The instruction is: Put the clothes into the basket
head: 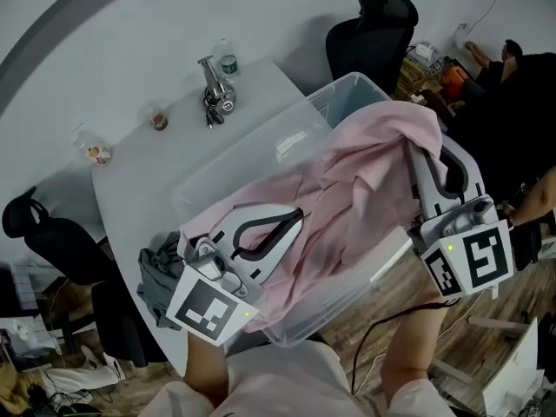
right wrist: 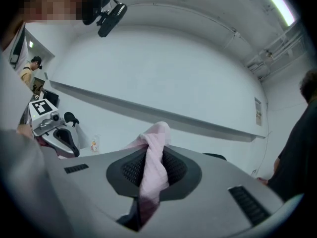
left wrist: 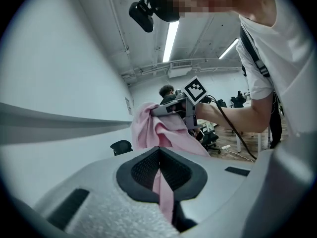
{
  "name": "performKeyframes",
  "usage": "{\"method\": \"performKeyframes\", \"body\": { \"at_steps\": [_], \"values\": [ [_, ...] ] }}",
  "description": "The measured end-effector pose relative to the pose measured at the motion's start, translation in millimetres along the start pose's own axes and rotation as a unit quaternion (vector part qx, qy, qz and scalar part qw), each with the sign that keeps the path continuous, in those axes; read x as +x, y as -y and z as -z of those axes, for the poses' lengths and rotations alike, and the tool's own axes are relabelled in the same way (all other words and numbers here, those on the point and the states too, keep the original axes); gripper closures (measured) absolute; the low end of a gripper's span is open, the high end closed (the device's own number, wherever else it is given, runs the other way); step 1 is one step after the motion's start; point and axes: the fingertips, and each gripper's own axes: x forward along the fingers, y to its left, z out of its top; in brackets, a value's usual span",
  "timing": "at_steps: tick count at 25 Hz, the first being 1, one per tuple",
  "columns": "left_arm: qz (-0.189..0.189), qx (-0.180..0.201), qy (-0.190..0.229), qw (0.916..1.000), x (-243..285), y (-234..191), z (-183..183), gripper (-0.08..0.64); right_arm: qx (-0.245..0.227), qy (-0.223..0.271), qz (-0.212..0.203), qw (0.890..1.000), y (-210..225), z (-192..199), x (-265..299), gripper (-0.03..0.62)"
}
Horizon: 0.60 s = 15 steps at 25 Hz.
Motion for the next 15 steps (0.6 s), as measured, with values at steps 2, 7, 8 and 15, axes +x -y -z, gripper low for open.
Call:
{"method": "performKeyframes", "body": {
  "at_steps": [2,7,8,15],
  "values": [
    [0.003,-0.005,-0.007,1.0000,0.0,3.8,8.9,0.555,0.001,-0.027,-0.018,0.999,-16.1,25.5,4.4,0.560],
    [0.005,-0.024,-0.028,0.9993,-4.0,9.2,30.1,0.555,0.000,-0.110,-0.069,0.991,-59.8,90.5,14.3,0.560],
    [0.005,-0.028,-0.032,0.9991,-4.7,10.5,34.4,0.555,-0.003,-0.130,-0.078,0.988,-68.9,105.0,15.3,0.560],
    [0.007,-0.052,-0.057,0.9970,-10.1,16.4,62.6,0.555,-0.036,-0.225,-0.146,0.963,-129.3,182.9,17.2,0.560]
  ]
}}
